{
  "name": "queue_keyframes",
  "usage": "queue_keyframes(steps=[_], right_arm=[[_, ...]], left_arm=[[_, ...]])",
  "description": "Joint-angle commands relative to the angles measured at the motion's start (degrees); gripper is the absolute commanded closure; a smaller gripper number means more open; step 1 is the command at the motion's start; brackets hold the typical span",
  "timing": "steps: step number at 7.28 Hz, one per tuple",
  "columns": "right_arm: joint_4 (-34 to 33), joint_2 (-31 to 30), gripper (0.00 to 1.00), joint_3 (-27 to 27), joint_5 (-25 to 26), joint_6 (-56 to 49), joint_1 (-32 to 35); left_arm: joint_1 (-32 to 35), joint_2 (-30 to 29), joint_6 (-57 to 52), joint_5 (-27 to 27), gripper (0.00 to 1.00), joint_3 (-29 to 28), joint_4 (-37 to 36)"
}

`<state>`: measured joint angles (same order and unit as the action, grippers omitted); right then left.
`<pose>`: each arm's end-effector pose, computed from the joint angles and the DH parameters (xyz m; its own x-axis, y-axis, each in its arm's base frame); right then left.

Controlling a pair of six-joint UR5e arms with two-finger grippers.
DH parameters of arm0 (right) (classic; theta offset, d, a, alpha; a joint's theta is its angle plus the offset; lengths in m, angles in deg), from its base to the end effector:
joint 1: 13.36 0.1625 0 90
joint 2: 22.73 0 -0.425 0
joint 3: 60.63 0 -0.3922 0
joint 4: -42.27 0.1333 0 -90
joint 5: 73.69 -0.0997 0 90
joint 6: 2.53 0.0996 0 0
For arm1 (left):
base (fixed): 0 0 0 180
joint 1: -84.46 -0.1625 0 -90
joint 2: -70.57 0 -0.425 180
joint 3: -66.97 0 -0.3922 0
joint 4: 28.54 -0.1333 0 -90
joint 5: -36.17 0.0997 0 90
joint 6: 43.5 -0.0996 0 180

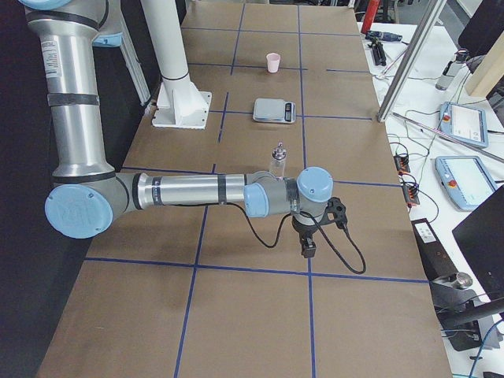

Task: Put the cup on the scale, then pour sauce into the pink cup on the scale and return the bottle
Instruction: 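Reach the left gripper to the pink cup and grasp it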

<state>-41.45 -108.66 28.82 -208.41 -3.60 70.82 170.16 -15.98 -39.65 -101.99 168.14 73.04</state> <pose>0.0090 -0.5356 0.6151 0.6928 -0.2095 0.6901 0.1129 0.9766 0.1831 -0.0230 -0.4822 0.5638 0.6500 0.2317 -0.7237 -0.0272 0.9589 0.2826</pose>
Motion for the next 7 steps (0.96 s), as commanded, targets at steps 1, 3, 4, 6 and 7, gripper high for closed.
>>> queue_keyframes(steps=[1, 3, 4, 6, 7], right_arm=[[0.8, 0.1, 0.00, -0.1, 0.1, 0.0, -1.6], [1.1, 0.1, 0.00, 0.0, 0.1, 0.0, -2.7], [1.1, 0.1, 0.00, -0.2, 0.1, 0.0, -3.1], [1.1, 0.2, 0.00, -0.2, 0.1, 0.0, -3.7], [1.1, 0.2, 0.00, -0.2, 0.1, -0.1, -3.7]], left_arm=[[-12.3, -0.1, 12.1, -5.7, 0.00, 1.2, 7.3], [-22.6, -1.2, 30.6, -0.9, 0.00, 3.2, 16.0], [-27.3, -3.8, 37.9, 3.6, 0.00, 3.7, 17.6], [-34.3, -7.2, 45.8, 11.7, 0.00, 4.3, 17.4], [-36.0, -7.7, 48.4, 13.5, 0.00, 4.2, 17.2]])
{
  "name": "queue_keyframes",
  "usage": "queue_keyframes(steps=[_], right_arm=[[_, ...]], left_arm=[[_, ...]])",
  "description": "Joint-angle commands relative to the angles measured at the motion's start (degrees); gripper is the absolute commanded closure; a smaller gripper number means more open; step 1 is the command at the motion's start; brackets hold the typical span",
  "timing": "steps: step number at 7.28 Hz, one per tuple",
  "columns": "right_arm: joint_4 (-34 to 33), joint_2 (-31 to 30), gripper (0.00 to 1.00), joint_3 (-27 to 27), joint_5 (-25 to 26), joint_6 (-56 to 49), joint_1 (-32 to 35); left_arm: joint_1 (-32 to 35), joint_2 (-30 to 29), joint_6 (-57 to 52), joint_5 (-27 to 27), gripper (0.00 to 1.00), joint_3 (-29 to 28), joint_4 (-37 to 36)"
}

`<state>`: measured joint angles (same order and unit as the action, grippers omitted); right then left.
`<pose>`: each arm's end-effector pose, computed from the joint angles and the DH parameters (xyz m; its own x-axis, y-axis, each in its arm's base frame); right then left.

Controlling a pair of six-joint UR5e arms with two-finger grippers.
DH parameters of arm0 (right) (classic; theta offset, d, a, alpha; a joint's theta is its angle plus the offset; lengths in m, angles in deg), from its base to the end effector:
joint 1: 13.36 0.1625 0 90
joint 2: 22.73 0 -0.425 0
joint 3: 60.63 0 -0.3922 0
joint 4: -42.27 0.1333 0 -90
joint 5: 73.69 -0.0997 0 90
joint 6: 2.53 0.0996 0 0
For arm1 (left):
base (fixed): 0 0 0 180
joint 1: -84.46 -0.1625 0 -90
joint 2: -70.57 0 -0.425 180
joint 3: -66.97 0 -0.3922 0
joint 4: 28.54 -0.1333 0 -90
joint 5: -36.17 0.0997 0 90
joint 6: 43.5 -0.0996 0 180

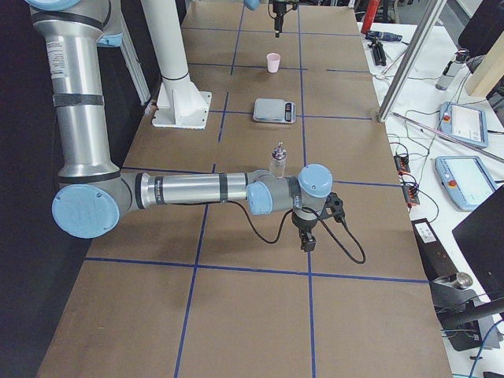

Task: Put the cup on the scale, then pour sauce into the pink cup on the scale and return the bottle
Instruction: 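Reach the left gripper to the pink cup and grasp it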

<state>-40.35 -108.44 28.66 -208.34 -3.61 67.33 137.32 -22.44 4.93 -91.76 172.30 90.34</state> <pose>-0.0240 -0.5378 0.6124 0.6773 -0.2652 0.6862 0.1716 0.9640 0.2031 0.2565 -0.4580 0.4437 0.5433 0.1496 -0.8261 -0.0055 0.9846 0.1747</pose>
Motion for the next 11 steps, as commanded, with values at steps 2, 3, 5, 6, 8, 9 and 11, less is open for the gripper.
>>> queue_keyframes(steps=[2, 3, 5, 6, 8, 9, 11], right_arm=[[0.0, 0.0, 0.00, -0.2, 0.1, -0.1, -0.5], [-0.1, 0.0, 0.00, -0.2, 0.1, -0.1, -0.7], [-0.1, 0.0, 0.00, -0.2, 0.0, -0.1, -0.7], [0.0, 0.0, 0.00, -0.3, 0.0, -0.1, -0.7], [-0.1, 0.0, 0.00, -0.4, 0.0, 0.0, -0.8], [0.0, 0.0, 0.00, -0.2, -0.1, 0.0, -0.8], [-0.1, 0.9, 0.00, -0.2, -0.1, 0.0, -1.2]], left_arm=[[-5.1, -1.3, 4.0, 5.7, 0.01, -1.2, 0.0], [-5.8, -1.5, 4.0, 5.5, 0.01, -2.6, 0.1], [-7.5, -1.9, 4.0, 5.5, 0.43, -3.5, 0.4], [-7.8, -1.9, 4.0, 5.4, 0.79, -4.1, 0.4], [-7.8, -2.0, 4.2, 4.9, 1.00, -3.8, 0.0], [-7.8, -2.1, 5.4, 4.9, 1.00, -1.8, -0.2], [-7.9, -10.2, 17.0, 4.8, 1.00, 2.1, -5.6]])
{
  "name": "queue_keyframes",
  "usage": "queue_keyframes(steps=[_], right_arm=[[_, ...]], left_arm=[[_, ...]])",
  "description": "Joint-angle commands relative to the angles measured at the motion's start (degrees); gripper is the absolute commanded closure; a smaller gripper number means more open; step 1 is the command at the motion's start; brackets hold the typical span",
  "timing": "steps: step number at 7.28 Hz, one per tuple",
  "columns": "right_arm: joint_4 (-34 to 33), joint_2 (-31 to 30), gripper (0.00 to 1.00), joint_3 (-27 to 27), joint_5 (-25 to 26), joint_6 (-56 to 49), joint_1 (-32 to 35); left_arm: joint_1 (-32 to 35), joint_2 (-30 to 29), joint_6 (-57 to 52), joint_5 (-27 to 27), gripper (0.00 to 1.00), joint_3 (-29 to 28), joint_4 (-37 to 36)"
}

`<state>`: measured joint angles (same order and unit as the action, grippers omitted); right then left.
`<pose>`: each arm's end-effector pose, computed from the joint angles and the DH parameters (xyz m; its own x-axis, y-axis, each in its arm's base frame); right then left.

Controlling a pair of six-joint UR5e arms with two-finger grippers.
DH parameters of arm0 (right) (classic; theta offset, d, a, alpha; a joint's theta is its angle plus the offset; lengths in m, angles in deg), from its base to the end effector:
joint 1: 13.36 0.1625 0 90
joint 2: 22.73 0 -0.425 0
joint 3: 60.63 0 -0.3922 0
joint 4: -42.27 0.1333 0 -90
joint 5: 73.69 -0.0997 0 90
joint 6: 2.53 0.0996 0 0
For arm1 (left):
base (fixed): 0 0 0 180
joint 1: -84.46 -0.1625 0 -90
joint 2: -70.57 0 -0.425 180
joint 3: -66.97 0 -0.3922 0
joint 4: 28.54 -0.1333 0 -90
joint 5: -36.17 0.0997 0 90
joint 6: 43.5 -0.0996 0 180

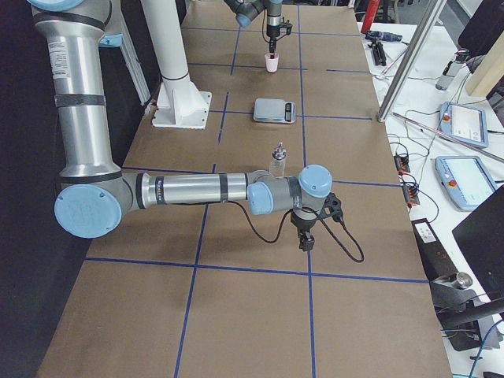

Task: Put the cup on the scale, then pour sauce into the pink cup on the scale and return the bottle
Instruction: 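Carry the pink cup with the left gripper onto the scale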

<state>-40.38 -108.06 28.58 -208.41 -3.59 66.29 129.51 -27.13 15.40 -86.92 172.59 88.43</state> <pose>-0.0344 -0.5401 0.6095 0.6710 -0.2803 0.6864 0.1887 0.9599 0.2075 0.3292 -0.4415 0.4050 0.5395 0.0721 -0.8389 0.0205 0.9949 0.0987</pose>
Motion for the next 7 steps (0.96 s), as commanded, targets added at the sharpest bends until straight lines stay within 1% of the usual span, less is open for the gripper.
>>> queue_keyframes(steps=[1, 2, 3, 4, 5, 6, 7], right_arm=[[0.0, 0.5, 0.00, -0.3, 0.0, -0.1, -0.1], [0.0, 0.4, 0.00, -0.3, 0.0, -0.1, -0.4], [0.1, 0.2, 0.00, -0.6, 0.0, -0.2, -0.3], [0.0, 0.2, 0.00, -0.6, 0.0, -0.1, -0.4], [0.0, 0.2, 0.00, -0.6, -0.5, -0.1, -0.4], [0.0, 0.1, 0.00, -1.2, -3.5, -0.1, -0.4], [0.0, 0.1, 0.00, -1.4, -4.5, -0.2, -0.3]], left_arm=[[-3.4, -14.4, 11.2, 0.3, 1.00, 1.3, -10.0], [-8.2, -21.1, 17.2, 1.6, 1.00, 0.6, -15.0], [-8.9, -24.9, 19.6, 5.2, 1.00, -0.1, -15.3], [-11.8, -25.6, 19.8, 7.5, 1.00, -1.2, -15.4], [-12.7, -28.5, 21.3, 10.6, 1.00, -4.8, -15.4], [-13.3, -32.2, 22.2, 10.7, 1.00, -9.1, -15.4], [-13.5, -32.6, 22.2, 10.7, 1.00, -11.0, -15.4]])
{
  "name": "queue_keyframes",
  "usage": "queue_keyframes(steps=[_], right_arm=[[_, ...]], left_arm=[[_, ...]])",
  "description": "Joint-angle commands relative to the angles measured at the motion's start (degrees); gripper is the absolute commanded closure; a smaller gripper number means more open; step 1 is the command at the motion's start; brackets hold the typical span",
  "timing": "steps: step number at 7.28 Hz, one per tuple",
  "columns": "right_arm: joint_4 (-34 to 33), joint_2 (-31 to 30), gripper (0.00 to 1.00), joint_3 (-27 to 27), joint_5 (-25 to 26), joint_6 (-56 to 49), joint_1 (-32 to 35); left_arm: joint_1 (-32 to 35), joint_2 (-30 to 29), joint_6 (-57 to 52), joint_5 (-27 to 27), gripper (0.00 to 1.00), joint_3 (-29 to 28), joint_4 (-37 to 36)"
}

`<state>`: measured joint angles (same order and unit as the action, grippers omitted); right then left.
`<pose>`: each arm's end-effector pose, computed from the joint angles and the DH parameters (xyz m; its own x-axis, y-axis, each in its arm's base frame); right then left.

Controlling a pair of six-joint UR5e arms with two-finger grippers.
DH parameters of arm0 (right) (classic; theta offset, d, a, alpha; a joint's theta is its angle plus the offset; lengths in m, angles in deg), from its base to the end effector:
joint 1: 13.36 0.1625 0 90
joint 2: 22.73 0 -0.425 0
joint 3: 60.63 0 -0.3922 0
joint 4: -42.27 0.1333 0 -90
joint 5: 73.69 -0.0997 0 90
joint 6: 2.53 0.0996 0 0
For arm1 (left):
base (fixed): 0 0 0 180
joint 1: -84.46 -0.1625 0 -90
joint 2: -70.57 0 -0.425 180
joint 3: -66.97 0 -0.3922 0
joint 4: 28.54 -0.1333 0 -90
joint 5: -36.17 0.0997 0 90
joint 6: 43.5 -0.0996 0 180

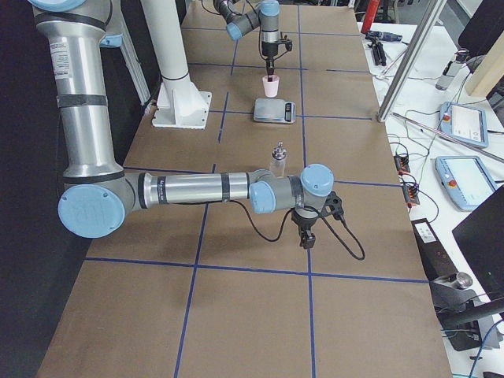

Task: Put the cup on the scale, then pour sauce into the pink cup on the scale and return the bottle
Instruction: 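Carry the pink cup with the left gripper onto the scale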

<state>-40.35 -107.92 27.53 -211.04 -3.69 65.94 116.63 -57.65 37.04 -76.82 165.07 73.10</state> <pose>-0.0408 -0.5393 0.6142 0.6374 -0.2752 0.7198 0.1956 0.9613 0.1943 0.5122 -0.4337 0.1769 0.4775 -0.1216 -0.8702 0.1332 0.9889 -0.0651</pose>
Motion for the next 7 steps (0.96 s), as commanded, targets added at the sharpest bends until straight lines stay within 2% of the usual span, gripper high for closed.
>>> queue_keyframes(steps=[1, 7], right_arm=[[0.0, -0.2, 0.00, -0.4, -2.0, -0.1, 0.1], [0.0, -0.2, 0.00, -1.0, -2.6, -0.2, 0.0]], left_arm=[[-0.6, -1.9, 0.8, 0.4, 1.00, -3.6, -0.1], [-2.0, -2.6, 4.0, 0.7, 1.00, -3.5, 0.0]])
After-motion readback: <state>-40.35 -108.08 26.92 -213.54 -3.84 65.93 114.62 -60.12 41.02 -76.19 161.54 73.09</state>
